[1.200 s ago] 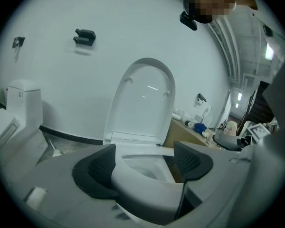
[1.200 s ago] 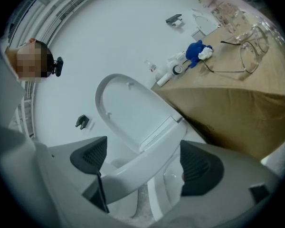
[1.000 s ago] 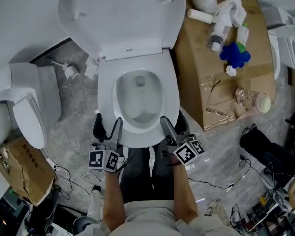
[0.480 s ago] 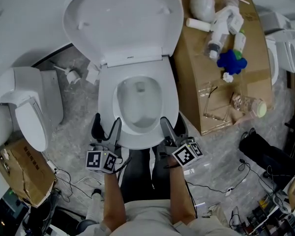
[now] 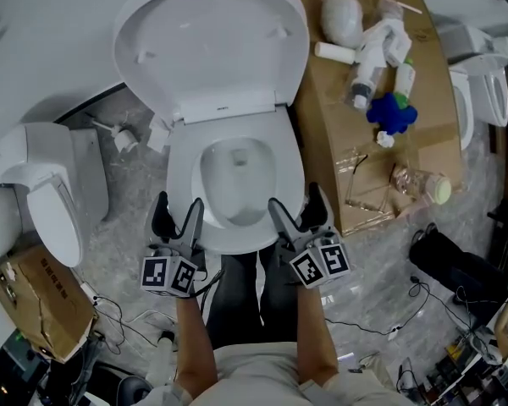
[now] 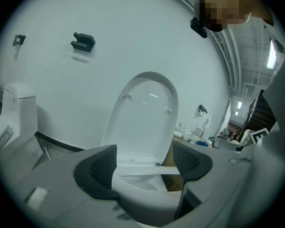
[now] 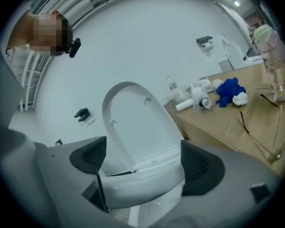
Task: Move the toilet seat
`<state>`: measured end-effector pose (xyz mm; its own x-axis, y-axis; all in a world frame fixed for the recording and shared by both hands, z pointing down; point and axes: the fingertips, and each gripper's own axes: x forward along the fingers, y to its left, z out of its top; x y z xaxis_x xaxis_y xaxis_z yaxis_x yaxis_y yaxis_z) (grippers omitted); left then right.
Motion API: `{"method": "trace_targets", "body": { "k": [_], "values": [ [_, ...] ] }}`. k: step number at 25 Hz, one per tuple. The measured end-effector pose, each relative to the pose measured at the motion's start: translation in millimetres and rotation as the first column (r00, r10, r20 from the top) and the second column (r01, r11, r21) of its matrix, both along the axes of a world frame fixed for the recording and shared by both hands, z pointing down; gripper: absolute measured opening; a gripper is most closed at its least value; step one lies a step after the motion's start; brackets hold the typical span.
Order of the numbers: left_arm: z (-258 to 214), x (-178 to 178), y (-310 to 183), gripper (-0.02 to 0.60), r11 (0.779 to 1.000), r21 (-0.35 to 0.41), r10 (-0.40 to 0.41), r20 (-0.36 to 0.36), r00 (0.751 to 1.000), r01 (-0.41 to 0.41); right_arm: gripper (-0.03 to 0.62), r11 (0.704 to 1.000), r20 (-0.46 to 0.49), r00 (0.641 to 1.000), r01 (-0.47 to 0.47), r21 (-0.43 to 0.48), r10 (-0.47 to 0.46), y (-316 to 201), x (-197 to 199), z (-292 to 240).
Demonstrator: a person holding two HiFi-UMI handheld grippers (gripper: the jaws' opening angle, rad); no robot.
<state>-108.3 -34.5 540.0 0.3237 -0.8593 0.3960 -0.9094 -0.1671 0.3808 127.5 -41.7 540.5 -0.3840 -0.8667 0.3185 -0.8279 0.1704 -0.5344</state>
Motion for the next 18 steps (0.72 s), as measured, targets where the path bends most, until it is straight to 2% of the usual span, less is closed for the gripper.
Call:
{"method": "trace_targets", "body": {
  "k": [7, 18],
  "values": [
    [-18.7, -5.7, -20.4, 0.35, 0.999, 0.033, -0.021, -0.032, 0.999, 0.022, 0.476, 0.998, -0.024, 0.999, 0.027, 0.058, -0.026, -20.8, -5.2, -22.5],
    [-48.7, -10.5, -47.7, 0.35, 0.995, 0.102, -0.009, -0.094, 0.996, 0.019, 0.462, 0.988, -0.042, 0.998, 0.044, 0.145, -0.038, -44.3, -11.9, -57.9]
  ]
}}
